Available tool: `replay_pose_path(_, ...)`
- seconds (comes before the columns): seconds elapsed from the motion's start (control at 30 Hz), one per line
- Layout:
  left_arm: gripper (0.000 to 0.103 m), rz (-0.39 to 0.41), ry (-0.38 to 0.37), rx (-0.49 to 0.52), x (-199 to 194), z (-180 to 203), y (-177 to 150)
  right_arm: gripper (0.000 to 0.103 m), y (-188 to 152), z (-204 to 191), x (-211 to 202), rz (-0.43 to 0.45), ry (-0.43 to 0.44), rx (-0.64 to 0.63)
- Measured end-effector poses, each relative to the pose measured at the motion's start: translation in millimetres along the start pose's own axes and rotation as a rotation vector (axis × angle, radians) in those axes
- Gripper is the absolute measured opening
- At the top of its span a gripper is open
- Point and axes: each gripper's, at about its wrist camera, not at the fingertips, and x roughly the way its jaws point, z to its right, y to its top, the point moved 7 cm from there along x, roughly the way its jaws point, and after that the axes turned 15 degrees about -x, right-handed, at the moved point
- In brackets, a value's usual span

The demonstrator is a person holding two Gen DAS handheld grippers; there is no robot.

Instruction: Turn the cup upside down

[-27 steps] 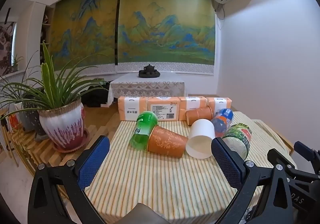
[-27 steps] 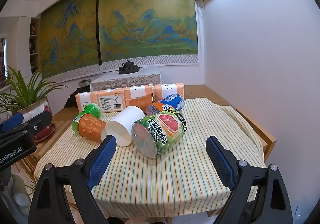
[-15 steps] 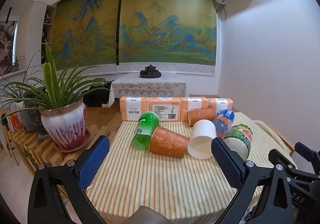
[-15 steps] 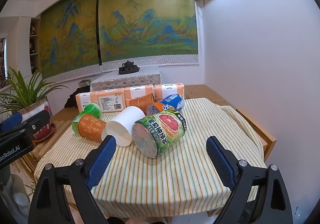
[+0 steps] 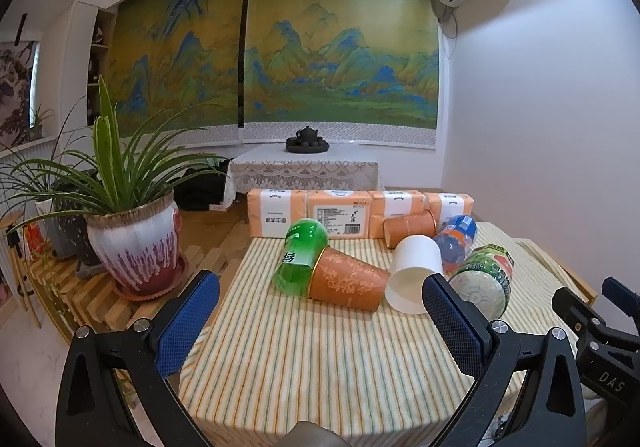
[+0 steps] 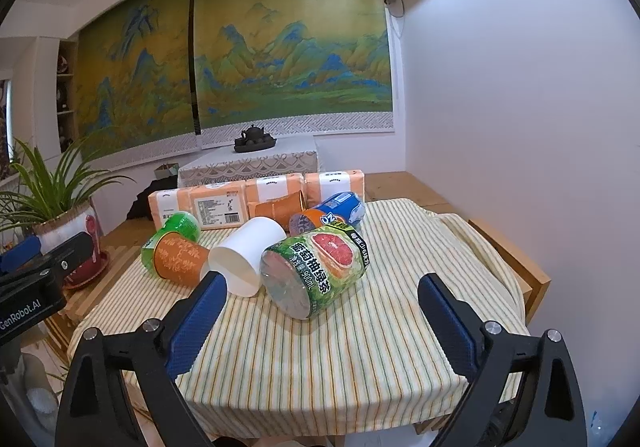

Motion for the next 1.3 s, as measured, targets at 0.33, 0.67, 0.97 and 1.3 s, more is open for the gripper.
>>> replay_pose_path(0.33, 0.103, -0.001, -0.002, 0.000, 0.6, 0.9, 0.2, 0.097, 0.6, 2.9, -1.5, 0.005, -0.006, 0.009)
replay_pose_path(0.67, 0.103, 0.007, -0.003, 0.001, -0.2, 1.5, 2.2, 0.098, 2.7, 3.1, -2.8, 0.013, -0.009, 0.011)
replay_pose_path(0.97, 0.103, 0.012, -0.006, 0.003, -1.1, 2.2, 3.0, 0.098, 3.0, 3.2, -2.5, 0.013, -0.010, 0.012)
replay_pose_path(1.3, 0.103, 0.009, -0.009, 0.004, 0.0, 5.2, 3.0, 0.098, 4.5, 2.6, -1.6, 0.010, -0.011, 0.018)
